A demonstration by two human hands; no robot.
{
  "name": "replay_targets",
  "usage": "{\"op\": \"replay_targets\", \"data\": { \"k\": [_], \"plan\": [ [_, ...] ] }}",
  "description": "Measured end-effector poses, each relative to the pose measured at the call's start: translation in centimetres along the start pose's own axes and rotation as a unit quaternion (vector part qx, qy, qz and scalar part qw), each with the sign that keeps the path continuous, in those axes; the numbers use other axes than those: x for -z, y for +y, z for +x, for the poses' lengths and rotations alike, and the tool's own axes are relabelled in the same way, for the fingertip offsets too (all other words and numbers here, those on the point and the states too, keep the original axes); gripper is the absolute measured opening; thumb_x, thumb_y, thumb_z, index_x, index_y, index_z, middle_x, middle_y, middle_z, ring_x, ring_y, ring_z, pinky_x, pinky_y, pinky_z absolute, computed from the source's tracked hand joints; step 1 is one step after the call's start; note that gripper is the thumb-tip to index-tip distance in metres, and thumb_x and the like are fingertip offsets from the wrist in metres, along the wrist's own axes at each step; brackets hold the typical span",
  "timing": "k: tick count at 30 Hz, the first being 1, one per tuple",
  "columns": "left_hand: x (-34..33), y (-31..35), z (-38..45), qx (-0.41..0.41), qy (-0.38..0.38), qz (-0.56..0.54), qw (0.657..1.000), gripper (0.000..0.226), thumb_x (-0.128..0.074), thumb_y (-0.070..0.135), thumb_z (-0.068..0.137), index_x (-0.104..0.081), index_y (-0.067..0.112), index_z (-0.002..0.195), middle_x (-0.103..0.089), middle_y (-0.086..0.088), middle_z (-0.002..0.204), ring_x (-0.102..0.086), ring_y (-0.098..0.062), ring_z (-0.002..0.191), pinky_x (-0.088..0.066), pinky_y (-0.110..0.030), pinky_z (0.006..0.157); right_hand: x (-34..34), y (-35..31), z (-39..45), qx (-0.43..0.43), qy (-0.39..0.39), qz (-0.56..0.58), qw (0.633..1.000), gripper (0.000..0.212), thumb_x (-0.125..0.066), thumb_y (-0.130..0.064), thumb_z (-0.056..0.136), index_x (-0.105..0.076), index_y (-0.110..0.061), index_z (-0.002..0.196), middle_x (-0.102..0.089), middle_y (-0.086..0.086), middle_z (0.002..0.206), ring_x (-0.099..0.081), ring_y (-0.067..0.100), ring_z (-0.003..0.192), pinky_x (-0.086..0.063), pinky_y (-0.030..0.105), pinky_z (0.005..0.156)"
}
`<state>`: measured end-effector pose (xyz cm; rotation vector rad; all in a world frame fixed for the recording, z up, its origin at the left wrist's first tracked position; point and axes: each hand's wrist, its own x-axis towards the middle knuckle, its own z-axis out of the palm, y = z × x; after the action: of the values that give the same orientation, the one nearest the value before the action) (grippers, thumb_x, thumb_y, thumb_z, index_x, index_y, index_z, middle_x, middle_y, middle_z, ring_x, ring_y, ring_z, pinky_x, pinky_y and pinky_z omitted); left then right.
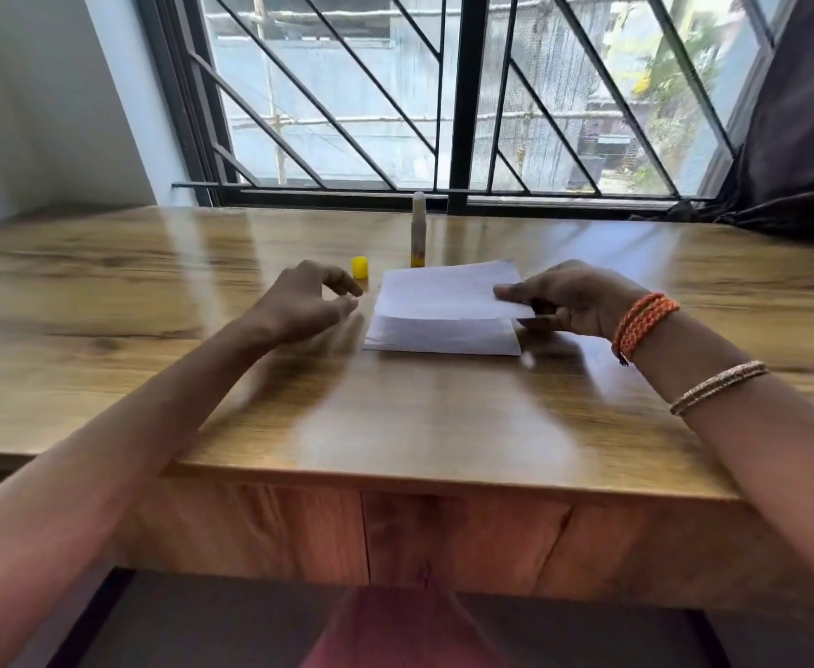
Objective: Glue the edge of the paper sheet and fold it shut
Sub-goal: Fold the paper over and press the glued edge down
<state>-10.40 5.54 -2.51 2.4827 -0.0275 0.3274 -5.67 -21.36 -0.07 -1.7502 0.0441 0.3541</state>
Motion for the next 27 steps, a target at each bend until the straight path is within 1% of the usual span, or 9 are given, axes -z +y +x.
{"op": "replay_targets", "data": {
  "k": [1, 2, 3, 5, 9, 13, 17, 20, 27],
  "plan": [
    [-0.2, -0.4, 0.2, -0.013, -0.008, 0.024, 1.0, 0.024, -0.061, 0.021, 0.084, -0.067, 0.022, 0.107, -0.063, -0.007, 0.116, -0.052, -0.023, 0.106, -0.041, -0.031, 0.092, -0.1, 0.0, 0.0, 0.0, 0.001, -0.001, 1.0, 0.016, -0.072, -0.006, 0.079, -0.06, 0.0, 0.087, -0.06, 0.008, 0.082, -0.061, 0.015, 0.074, -0.054, 0.019, 0.044],
    [-0.5, -0.6, 0.3, -0.021, -0.013, 0.048, 0.999, 0.027, -0.06, 0.024, 0.084, -0.065, 0.025, 0.111, -0.059, -0.007, 0.124, -0.043, -0.027, 0.12, -0.035, -0.037, 0.103, -0.1, 0.0, 0.0, 0.0, 0.002, -0.003, 1.0, 0.016, -0.072, -0.005, 0.078, -0.06, 0.0, 0.087, -0.06, 0.008, 0.082, -0.06, 0.015, 0.074, -0.054, 0.019, 0.044],
    [-0.7, -0.7, 0.4, -0.023, -0.016, 0.069, 0.997, 0.029, -0.058, 0.026, 0.085, -0.063, 0.027, 0.114, -0.054, -0.006, 0.13, -0.036, -0.029, 0.126, -0.029, -0.04, 0.107, -0.3, 0.0, 0.0, 0.0, 0.002, -0.006, 1.0, 0.016, -0.072, -0.005, 0.078, -0.06, 0.0, 0.087, -0.06, 0.008, 0.082, -0.06, 0.015, 0.074, -0.055, 0.019, 0.045],
    [-1.1, -0.8, 0.3, -0.019, -0.015, 0.093, 0.995, 0.031, -0.055, 0.029, 0.088, -0.06, 0.03, 0.118, -0.048, -0.001, 0.137, -0.027, -0.027, 0.131, -0.022, -0.039, 0.106, -0.5, 0.1, 0.0, 0.0, 0.005, -0.012, 1.0, 0.014, -0.072, -0.004, 0.078, -0.059, 0.0, 0.084, -0.06, 0.008, 0.079, -0.06, 0.015, 0.072, -0.057, 0.021, 0.048],
    [-1.6, -1.0, 0.1, -0.026, -0.011, 0.111, 0.993, 0.031, -0.049, 0.032, 0.09, -0.057, 0.034, 0.12, -0.044, 0.002, 0.141, -0.022, -0.026, 0.133, -0.019, -0.036, 0.094, -0.7, 0.2, -0.3, 0.012, 0.014, -0.028, 0.999, 0.015, -0.072, -0.002, 0.078, -0.057, -0.003, 0.077, -0.057, 0.006, 0.071, -0.057, 0.013, 0.066, -0.056, 0.021, 0.047],
    [-1.9, -0.9, 0.0, -0.025, -0.007, 0.141, 0.99, 0.033, -0.047, 0.035, 0.091, -0.054, 0.034, 0.123, -0.044, 0.002, 0.142, -0.022, -0.029, 0.134, -0.021, -0.042, 0.101, -1.0, 0.0, -0.4, 0.014, 0.016, -0.028, 0.999, 0.017, -0.072, -0.002, 0.078, -0.056, -0.005, 0.075, -0.056, 0.005, 0.07, -0.057, 0.012, 0.064, -0.056, 0.021, 0.047],
    [-1.9, -0.9, 0.1, -0.029, -0.007, 0.153, 0.988, 0.034, -0.046, 0.035, 0.091, -0.053, 0.034, 0.124, -0.042, 0.002, 0.144, -0.022, -0.028, 0.135, -0.02, -0.044, 0.102, -1.0, 0.0, -0.6, 0.013, 0.015, -0.021, 1.0, 0.015, -0.072, -0.002, 0.078, -0.057, -0.004, 0.077, -0.058, 0.005, 0.07, -0.058, 0.011, 0.063, -0.057, 0.022, 0.049],
    [-1.9, -0.9, 0.0, -0.028, -0.008, 0.157, 0.987, 0.035, -0.045, 0.037, 0.091, -0.053, 0.035, 0.125, -0.041, 0.004, 0.145, -0.021, -0.028, 0.136, -0.019, -0.045, 0.103, -1.1, 0.1, -0.6, 0.013, 0.02, -0.017, 1.0, 0.016, -0.072, -0.002, 0.078, -0.056, -0.005, 0.078, -0.058, 0.004, 0.069, -0.058, 0.009, 0.058, -0.056, 0.021, 0.046],
    [-1.9, -0.8, -0.1, -0.023, -0.007, 0.156, 0.988, 0.036, -0.045, 0.038, 0.092, -0.053, 0.036, 0.127, -0.04, 0.005, 0.146, -0.019, -0.026, 0.137, -0.018, -0.044, 0.105, -1.1, 0.1, -0.6, 0.017, 0.024, -0.028, 0.999, 0.019, -0.075, -0.003, 0.076, -0.056, -0.004, 0.081, -0.058, 0.006, 0.07, -0.058, 0.013, 0.061, -0.054, 0.022, 0.042]
  ]
}}
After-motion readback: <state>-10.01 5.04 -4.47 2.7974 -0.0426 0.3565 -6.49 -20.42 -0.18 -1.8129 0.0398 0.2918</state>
